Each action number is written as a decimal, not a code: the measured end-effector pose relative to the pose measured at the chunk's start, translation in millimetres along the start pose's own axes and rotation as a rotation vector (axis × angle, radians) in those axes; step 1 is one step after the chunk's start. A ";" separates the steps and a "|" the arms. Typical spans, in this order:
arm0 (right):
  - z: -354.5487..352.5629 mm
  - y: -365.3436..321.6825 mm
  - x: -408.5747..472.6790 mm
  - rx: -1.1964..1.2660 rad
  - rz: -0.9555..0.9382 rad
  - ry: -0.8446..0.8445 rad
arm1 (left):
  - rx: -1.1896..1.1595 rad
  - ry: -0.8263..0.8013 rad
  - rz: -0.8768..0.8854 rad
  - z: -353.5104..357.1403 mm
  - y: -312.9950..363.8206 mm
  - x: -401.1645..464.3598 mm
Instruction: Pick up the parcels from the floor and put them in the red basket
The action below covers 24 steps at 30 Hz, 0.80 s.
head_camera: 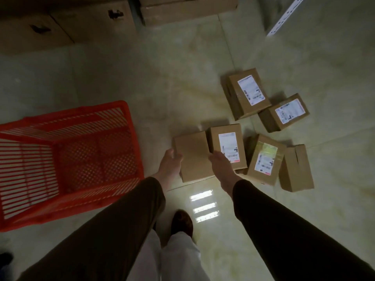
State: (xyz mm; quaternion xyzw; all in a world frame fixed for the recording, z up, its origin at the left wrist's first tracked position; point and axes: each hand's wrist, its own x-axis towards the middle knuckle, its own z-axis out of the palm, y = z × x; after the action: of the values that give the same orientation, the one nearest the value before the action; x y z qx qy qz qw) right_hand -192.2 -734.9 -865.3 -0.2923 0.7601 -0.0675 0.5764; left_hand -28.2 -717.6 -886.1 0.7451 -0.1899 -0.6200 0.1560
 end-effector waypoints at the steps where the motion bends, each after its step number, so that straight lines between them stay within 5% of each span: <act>1: 4.8 4.9 12.2 -0.016 -0.009 -0.005 | 0.004 0.005 -0.014 4.7 -7.4 12.5; 15: 42.3 35.6 105.6 -0.312 0.059 0.113 | -0.160 -0.054 -0.091 42.8 -39.2 75.8; 24: 29.0 23.7 78.3 -0.262 -0.050 0.186 | -0.274 -0.059 -0.092 28.8 -15.9 43.2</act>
State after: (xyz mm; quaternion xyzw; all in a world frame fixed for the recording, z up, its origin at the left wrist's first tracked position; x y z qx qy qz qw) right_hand -187.3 -749.6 -950.6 -0.3763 0.8048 -0.0091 0.4588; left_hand -48.2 -724.2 -936.2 0.7063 -0.0737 -0.6682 0.2219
